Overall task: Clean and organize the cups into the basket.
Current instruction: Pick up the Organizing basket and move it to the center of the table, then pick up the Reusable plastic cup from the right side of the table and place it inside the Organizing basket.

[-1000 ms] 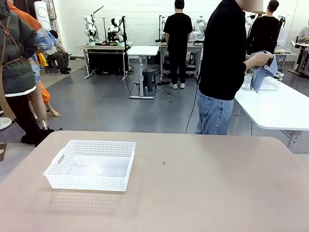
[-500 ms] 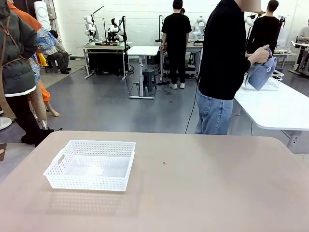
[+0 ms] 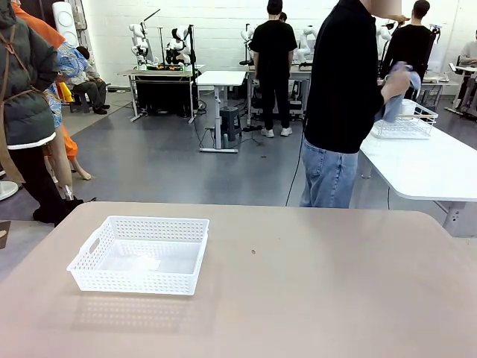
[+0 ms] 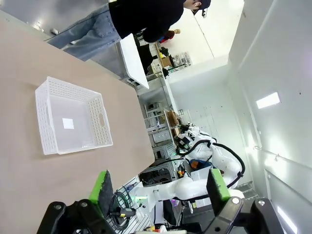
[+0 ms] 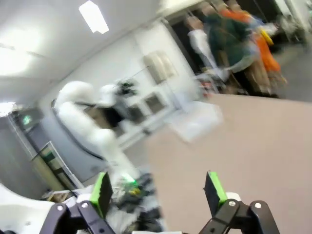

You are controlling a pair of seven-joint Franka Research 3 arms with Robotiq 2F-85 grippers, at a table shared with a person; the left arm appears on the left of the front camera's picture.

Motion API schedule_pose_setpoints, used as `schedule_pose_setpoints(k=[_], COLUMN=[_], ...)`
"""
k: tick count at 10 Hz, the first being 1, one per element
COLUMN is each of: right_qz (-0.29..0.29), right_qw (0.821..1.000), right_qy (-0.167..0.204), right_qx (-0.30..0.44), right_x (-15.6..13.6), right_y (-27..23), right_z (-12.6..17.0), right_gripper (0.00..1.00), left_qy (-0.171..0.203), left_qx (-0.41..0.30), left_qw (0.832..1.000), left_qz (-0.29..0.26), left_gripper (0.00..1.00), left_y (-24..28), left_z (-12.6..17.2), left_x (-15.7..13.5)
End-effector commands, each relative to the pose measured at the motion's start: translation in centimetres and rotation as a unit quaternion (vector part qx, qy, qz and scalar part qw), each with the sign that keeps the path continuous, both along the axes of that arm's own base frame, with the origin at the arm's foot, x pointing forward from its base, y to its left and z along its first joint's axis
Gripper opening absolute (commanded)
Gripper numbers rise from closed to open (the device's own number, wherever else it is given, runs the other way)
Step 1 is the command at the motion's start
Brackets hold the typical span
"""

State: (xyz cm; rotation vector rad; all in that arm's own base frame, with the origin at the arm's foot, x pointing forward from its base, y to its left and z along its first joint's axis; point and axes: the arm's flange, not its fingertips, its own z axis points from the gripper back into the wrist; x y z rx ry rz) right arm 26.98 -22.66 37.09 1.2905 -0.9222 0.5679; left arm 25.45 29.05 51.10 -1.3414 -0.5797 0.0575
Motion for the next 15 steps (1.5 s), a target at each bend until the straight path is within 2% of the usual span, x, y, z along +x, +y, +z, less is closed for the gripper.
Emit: schedule_pose_setpoints(k=[1,3,5,6,7,12,14,15], right_qz=[-0.171,-0.17,-0.142,-0.138,-0.109,-0.091,-0.076,-0.066], right_qw=[0.973,0.977,0.984,0.983,0.983,0.969,0.946,0.93], right_qy=[0.097,0.1,0.108,0.114,0.117,0.178,0.252,0.311], right_qx=[-0.121,-0.085,-0.019,0.028,0.095,0.147,0.188,0.187], right_x=[0.2,-0.1,-0.2,-0.4,-0.5,-0.7,-0.6,-0.7], right_y=[1.4,0.6,0.0,-0.3,-0.6,-1.5,-1.8,-1.9], right_z=[1.0,0.9,0.3,0.2,0.1,-1.1,-1.9,-2.4], right_gripper=[1.0,1.0,1.0,1.0,1.0,1.0,1.0,1.0], left_qy=[-0.007,-0.007,-0.007,-0.007,-0.007,-0.007,-0.007,-0.007], left_qx=[-0.005,-0.005,-0.005,-0.005,-0.005,-0.005,-0.005,-0.005], left_qw=[1.0,1.0,1.0,1.0,1.0,1.0,1.0,1.0], left_qz=[0.003,0.003,0.003,0.003,0.003,0.003,0.003,0.003], left_gripper=[1.0,1.0,1.0,1.0,1.0,1.0,1.0,1.0], left_y=[0.1,0.1,0.1,0.1,0.1,0.1,0.1,0.1], left_z=[0.4,0.4,0.4,0.4,0.4,0.4,0.4,0.4], left_x=[-0.1,-0.1,-0.1,-0.1,-0.1,-0.1,-0.1,-0.1])
